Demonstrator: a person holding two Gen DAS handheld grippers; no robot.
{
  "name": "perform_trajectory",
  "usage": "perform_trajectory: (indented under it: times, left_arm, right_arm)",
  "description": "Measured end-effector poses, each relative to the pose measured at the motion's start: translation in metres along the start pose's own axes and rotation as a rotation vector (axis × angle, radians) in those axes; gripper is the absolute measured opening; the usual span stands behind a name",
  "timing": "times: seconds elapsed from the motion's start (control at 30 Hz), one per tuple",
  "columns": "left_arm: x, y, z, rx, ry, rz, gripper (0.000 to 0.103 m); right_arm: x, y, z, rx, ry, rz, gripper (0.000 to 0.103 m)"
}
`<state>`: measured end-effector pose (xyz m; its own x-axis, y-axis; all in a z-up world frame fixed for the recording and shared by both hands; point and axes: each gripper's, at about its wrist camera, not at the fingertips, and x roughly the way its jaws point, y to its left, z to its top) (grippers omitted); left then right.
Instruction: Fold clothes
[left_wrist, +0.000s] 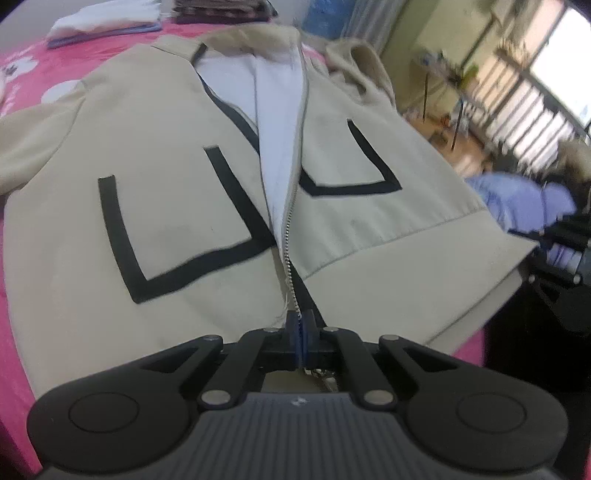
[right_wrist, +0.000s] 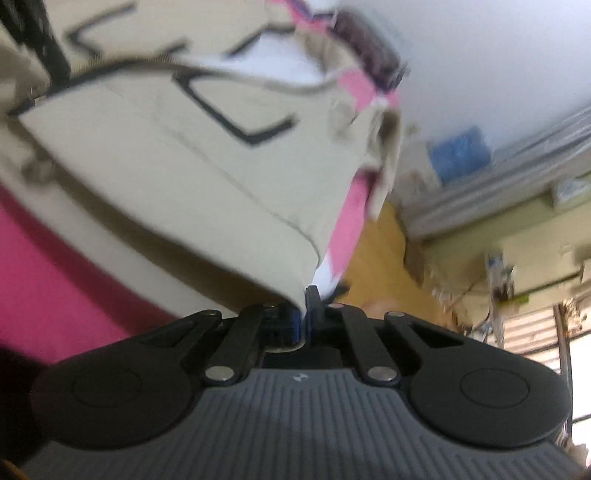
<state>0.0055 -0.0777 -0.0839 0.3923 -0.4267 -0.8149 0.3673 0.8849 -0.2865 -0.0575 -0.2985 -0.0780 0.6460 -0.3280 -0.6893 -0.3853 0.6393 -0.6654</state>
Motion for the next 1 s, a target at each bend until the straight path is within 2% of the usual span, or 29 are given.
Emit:
perform_trajectory:
  times: [0.13, 0.27, 0.33, 0.43, 0.53, 0.6, 0.63, 0.67, 0.7, 0.73, 0.8, 0.87, 1.0]
  left_arm:
    - [0.001, -0.008, -0.002, 0.044, 0.011, 0.03, 0.001]
    - [-0.002, -0.002, -0.002, -0.008, 0.025, 0.005, 0.0]
    - [-0.01, 0.002, -0.003, -0.04, 0.018, -0.036, 0.0]
    - [-0.006, 0.006, -0.006, -0.048, 0.032, -0.031, 0.0]
    - [0.014, 0.018, -0.011, -0.091, 0.098, -0.046, 0.0]
    - [0.014, 0.019, -0.011, -0.074, 0.087, -0.055, 0.001]
    - [0.012, 0.018, -0.01, -0.062, 0.078, -0.06, 0.001]
    - [0.012, 0.018, -0.01, -0.058, 0.073, -0.066, 0.001]
    - [0.012, 0.02, -0.011, -0.061, 0.073, -0.078, 0.002]
    - [0.012, 0.021, -0.011, -0.066, 0.074, -0.088, 0.003]
    - [0.012, 0.023, -0.01, -0.074, 0.073, -0.107, 0.004]
    - [0.014, 0.027, -0.009, -0.087, 0.076, -0.128, 0.008]
    - [0.016, 0.032, -0.007, -0.142, 0.078, -0.182, 0.018]
  right_arm:
    - [0.006, 0.012, 0.002, -0.067, 0.006, -0.005, 0.002]
    - [0.015, 0.014, 0.001, -0.137, 0.049, 0.021, 0.002]
    - [0.007, 0.016, 0.003, -0.193, 0.019, -0.018, 0.002]
    - [-0.002, 0.017, 0.008, -0.201, -0.017, -0.051, 0.002]
    - [0.017, 0.016, 0.003, -0.164, 0.068, 0.016, 0.001]
    - [0.019, 0.008, 0.002, -0.129, 0.097, 0.052, 0.005]
    - [0.016, 0.002, 0.003, -0.109, 0.1, 0.065, 0.014]
    - [0.012, -0.003, 0.003, -0.088, 0.104, 0.078, 0.032]
    - [0.009, -0.008, 0.004, -0.068, 0.108, 0.092, 0.042]
    - [0.006, -0.015, 0.004, -0.047, 0.113, 0.117, 0.047]
    - [-0.005, -0.036, -0.004, 0.002, 0.128, 0.208, 0.047]
    - [-0.016, -0.059, -0.01, 0.08, 0.126, 0.263, 0.049]
    - [-0.012, -0.1, -0.007, 0.358, 0.058, 0.326, 0.054]
